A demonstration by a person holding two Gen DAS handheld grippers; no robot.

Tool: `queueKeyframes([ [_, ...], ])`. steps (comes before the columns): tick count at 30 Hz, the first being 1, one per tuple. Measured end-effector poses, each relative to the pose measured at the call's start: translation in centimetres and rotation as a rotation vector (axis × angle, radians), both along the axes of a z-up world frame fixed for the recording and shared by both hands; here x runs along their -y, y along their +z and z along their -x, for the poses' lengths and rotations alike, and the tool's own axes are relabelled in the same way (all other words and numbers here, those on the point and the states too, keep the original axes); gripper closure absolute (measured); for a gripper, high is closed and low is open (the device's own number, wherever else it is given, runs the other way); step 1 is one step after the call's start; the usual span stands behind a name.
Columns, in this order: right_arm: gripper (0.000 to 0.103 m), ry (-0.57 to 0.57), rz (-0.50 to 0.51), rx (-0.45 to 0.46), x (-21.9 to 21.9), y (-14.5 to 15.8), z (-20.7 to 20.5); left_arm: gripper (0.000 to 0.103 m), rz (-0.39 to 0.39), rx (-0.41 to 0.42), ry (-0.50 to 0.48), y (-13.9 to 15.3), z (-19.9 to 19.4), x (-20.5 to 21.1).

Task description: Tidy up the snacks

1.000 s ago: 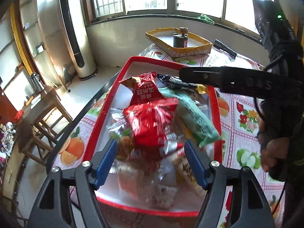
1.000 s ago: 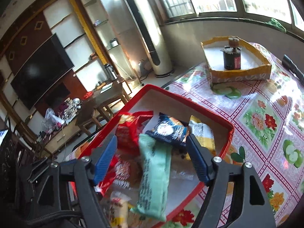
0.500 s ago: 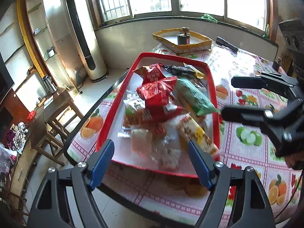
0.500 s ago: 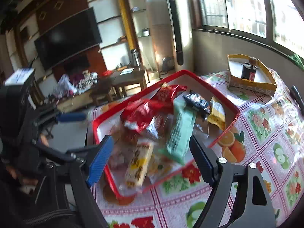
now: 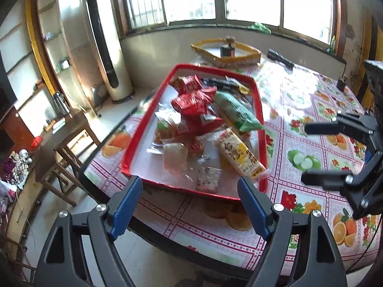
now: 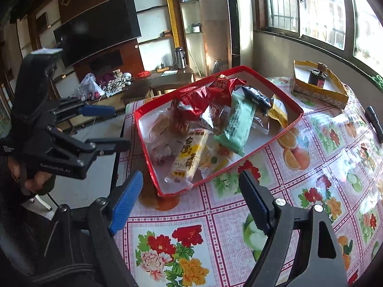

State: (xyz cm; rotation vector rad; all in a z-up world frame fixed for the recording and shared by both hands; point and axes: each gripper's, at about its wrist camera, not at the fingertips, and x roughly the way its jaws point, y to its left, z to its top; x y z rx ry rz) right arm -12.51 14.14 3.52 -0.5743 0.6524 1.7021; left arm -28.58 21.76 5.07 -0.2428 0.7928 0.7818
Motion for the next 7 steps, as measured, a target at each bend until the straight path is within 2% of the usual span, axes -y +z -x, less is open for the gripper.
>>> queueKeyframes([
  [3,0.02,0.026,0.003,0.01,0.1,-0.1,0.9,0.021,-0.034,0.01,0.007,0.5,0.3,0.4],
  [7,0.02,0.045,0.01,0.002,0.2,-0.5,1.9,0.021,-0.036,0.016,-0.003,1.0,0.7,0.6],
])
